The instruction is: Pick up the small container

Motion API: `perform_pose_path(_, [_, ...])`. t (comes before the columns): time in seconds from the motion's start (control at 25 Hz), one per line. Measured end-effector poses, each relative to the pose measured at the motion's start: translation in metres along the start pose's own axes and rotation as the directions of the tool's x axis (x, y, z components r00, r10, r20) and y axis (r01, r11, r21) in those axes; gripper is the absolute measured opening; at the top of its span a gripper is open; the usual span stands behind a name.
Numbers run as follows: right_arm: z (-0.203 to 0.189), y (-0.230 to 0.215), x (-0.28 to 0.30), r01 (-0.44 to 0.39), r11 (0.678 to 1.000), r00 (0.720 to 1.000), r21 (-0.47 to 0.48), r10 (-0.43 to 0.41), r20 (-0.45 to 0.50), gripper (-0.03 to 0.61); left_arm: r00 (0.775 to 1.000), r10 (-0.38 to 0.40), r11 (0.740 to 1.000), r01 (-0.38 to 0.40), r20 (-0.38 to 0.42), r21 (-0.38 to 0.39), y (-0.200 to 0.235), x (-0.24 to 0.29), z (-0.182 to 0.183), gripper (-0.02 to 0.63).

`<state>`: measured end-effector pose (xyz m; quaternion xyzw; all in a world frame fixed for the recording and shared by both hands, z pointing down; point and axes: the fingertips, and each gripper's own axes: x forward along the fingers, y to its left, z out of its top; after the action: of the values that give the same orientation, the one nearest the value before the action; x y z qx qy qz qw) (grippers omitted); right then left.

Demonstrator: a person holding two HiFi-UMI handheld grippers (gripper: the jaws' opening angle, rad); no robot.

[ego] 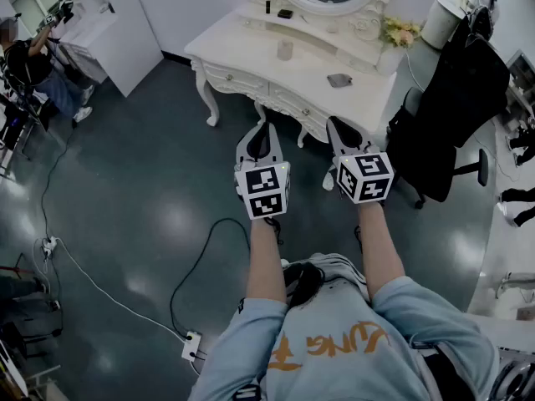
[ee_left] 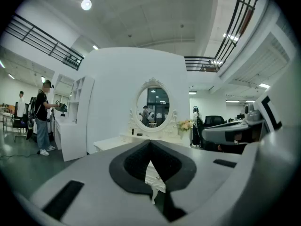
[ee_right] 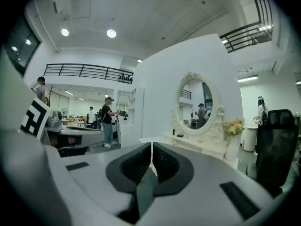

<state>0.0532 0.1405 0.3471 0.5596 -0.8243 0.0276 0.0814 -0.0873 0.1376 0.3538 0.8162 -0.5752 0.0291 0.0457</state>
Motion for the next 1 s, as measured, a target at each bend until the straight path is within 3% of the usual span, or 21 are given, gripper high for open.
perform_pose_path(0.36, [0.008,-0.001,-0.003,-0.016,1.000,0.999,0.022,0.015,0.035,0.032,1.000,-0.021,1.000,0.021,0.005,-0.006,-0.007,0.002,0.004,0.018])
perform_pose_path(1.0, [0.002,-0.026,-0.018,0.040,0.998,0.999,0.039,-0.041,0.025,0.032,0.998,-0.052,0.997,0.053,0.020,-0.058,-0.017,0.009,0.004,0.018])
